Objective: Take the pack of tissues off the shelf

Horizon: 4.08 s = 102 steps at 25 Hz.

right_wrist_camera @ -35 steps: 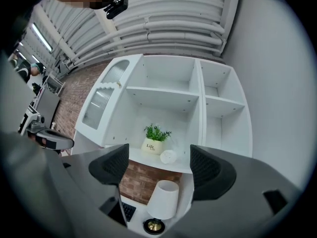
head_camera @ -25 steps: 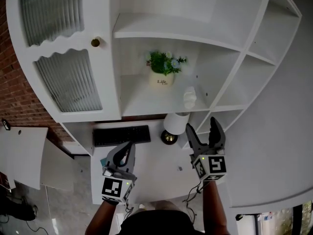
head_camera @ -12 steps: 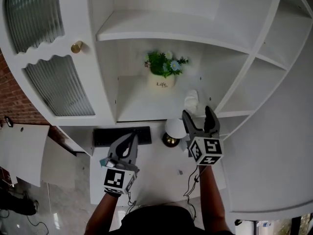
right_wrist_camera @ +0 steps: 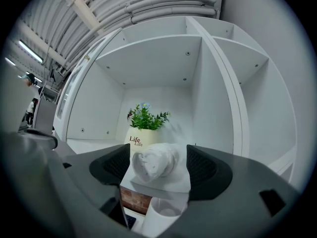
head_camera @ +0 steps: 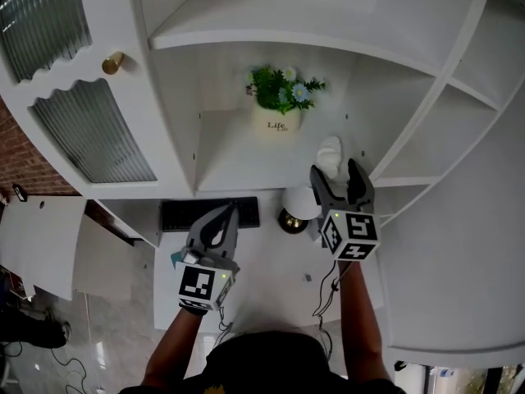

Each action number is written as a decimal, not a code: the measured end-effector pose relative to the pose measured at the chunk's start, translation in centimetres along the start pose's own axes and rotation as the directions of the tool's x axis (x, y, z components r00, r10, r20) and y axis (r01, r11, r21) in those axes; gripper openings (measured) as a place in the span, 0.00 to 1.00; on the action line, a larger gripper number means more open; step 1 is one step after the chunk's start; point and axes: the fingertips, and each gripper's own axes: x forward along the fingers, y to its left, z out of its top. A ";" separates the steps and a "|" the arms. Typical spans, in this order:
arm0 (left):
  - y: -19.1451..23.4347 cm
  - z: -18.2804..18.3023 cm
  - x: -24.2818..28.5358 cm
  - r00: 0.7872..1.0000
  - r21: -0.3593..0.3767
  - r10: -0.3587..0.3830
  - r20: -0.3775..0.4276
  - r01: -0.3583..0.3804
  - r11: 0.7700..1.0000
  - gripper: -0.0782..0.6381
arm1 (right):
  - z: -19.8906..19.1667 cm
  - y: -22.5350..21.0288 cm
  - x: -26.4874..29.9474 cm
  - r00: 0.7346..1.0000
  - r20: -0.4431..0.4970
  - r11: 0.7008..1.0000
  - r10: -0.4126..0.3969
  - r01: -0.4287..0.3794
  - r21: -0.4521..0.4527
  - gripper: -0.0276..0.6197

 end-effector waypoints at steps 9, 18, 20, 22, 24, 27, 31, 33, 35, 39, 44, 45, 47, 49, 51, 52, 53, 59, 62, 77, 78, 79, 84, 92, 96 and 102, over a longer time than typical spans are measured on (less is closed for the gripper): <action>-0.4 -0.6 -0.5 1.000 0.001 -0.005 -0.017 0.005 1.000 0.12 | -1.0 0.4 -0.2 0.999 -0.048 1.000 0.008 -0.008 -0.015 0.56; -0.3 -0.6 -0.8 1.000 -0.005 -0.010 -0.019 0.010 1.000 0.12 | -0.7 0.7 -0.3 0.998 -0.067 0.999 0.007 -0.010 -0.041 0.34; -0.2 -0.6 -0.8 1.000 -0.004 -0.010 -0.016 0.010 1.000 0.12 | -0.6 0.9 -0.3 0.998 -0.067 0.999 0.007 -0.010 -0.045 0.30; -0.1 -0.6 -0.9 1.000 -0.004 -0.009 -0.017 0.009 1.000 0.12 | -0.6 1.0 -0.3 0.998 -0.069 0.999 0.009 -0.013 -0.050 0.29; -0.1 -0.8 -0.8 1.000 -0.004 -0.011 -0.018 0.011 1.000 0.12 | -0.6 1.0 -0.4 0.997 -0.070 0.999 0.010 -0.013 -0.052 0.29; -0.1 -0.7 -0.8 1.000 -0.003 -0.015 -0.018 0.015 1.000 0.12 | -0.5 1.0 -0.4 0.998 -0.069 0.999 0.007 -0.011 -0.051 0.28; 0.2 -1.0 -1.0 1.000 -0.005 -0.012 -0.026 0.012 1.000 0.12 | -0.5 1.3 -0.4 0.998 -0.069 0.998 0.007 -0.011 -0.056 0.27; 0.3 -1.1 -1.1 1.000 -0.005 -0.011 -0.028 0.011 1.000 0.12 | -0.5 1.4 -0.4 0.997 -0.071 0.998 0.008 -0.012 -0.060 0.26; 0.3 -1.1 -1.2 1.000 -0.007 -0.011 -0.029 0.010 1.000 0.12 | -0.5 1.5 -0.5 0.997 -0.073 0.998 0.008 -0.013 -0.063 0.26; 0.3 -0.9 -1.2 1.000 -0.006 -0.015 -0.021 0.015 1.000 0.12 | -0.3 1.7 -0.6 0.997 -0.071 0.998 0.008 -0.013 -0.068 0.25; 0.1 -0.9 -1.4 1.000 -0.012 -0.017 -0.021 0.017 1.000 0.12 | 0.1 1.9 -1.2 0.998 -0.060 0.997 0.010 -0.014 -0.071 0.24; 0.0 -0.9 -1.5 1.000 -0.012 -0.018 -0.020 0.018 1.000 0.12 | 0.2 1.9 -1.3 0.998 -0.058 0.997 0.012 -0.016 -0.072 0.24; -0.1 -0.9 -1.5 1.000 -0.008 -0.020 -0.020 0.020 1.000 0.12 | 0.3 2.1 -1.6 0.999 -0.052 0.997 0.014 -0.018 -0.075 0.24; -0.1 -0.9 -1.7 1.000 -0.004 -0.021 -0.020 0.021 1.000 0.12 | 0.5 2.2 -1.9 0.999 -0.045 0.997 0.011 -0.014 -0.082 0.24; 0.0 -0.9 -1.8 1.000 -0.007 -0.018 -0.021 0.018 1.000 0.12 | 0.7 2.6 -2.2 0.999 -0.039 0.996 0.013 -0.016 -0.083 0.24; 0.0 -0.8 -1.9 1.000 -0.009 -0.017 -0.021 0.017 1.000 0.12 | 0.8 2.7 -2.3 0.999 -0.038 0.996 0.017 -0.020 -0.082 0.24; -0.1 -0.8 -2.0 1.000 -0.009 -0.018 -0.021 0.018 1.000 0.12 | 0.9 2.9 -2.5 0.999 -0.037 0.996 0.020 -0.023 -0.081 0.24; -0.2 -0.7 -2.5 1.000 -0.013 -0.018 -0.024 0.017 1.000 0.12 | 1.5 4.3 -4.0 0.998 -0.019 0.996 0.051 -0.053 -0.073 0.23; -0.2 -0.7 -2.8 1.000 -0.012 -0.015 -0.025 0.015 1.000 0.12 | 1.6 5.1 -5.0 0.998 -0.009 0.995 0.067 -0.067 -0.067 0.23; 0.7 -1.6 -3.9 1.000 -0.019 0.014 -0.024 -0.014 1.000 0.12 | 1.5 9.7 -8.4 0.984 0.054 0.985 0.170 -0.171 0.017 0.23; 0.7 -1.9 -3.9 1.000 -0.021 0.019 -0.025 -0.020 1.000 0.12 | 1.4 10.0 -8.5 0.982 0.056 0.983 0.181 -0.182 0.021 0.23; 0.7 -2.2 -4.0 0.999 -0.023 0.023 -0.028 -0.023 0.999 0.12 | 1.3 10.3 -8.7 0.980 0.057 0.981 0.192 -0.193 0.020 0.23; 0.7 -2.8 -4.3 0.999 -0.037 0.042 -0.035 -0.043 0.998 0.12 | 0.6 11.5 -9.5 0.970 0.062 0.970 0.237 -0.239 0.035 0.23; 0.3 -4.1 -4.9 0.996 -0.034 0.065 -0.057 -0.067 0.997 0.12 | -2.2 12.8 -10.0 0.957 0.016 0.953 0.289 -0.289 0.085 0.23; 0.1 -5.2 -5.1 0.995 -0.040 0.072 -0.073 -0.075 0.996 0.12 | -3.9 13.7 -10.2 0.945 0.006 0.939 0.328 -0.327 0.104 0.23; -0.2 -7.3 -5.3 0.991 -0.042 0.077 -0.108 -0.082 0.996 0.12 | -6.4 15.0 -10.7 0.927 -0.023 0.922 0.375 -0.369 0.120 0.23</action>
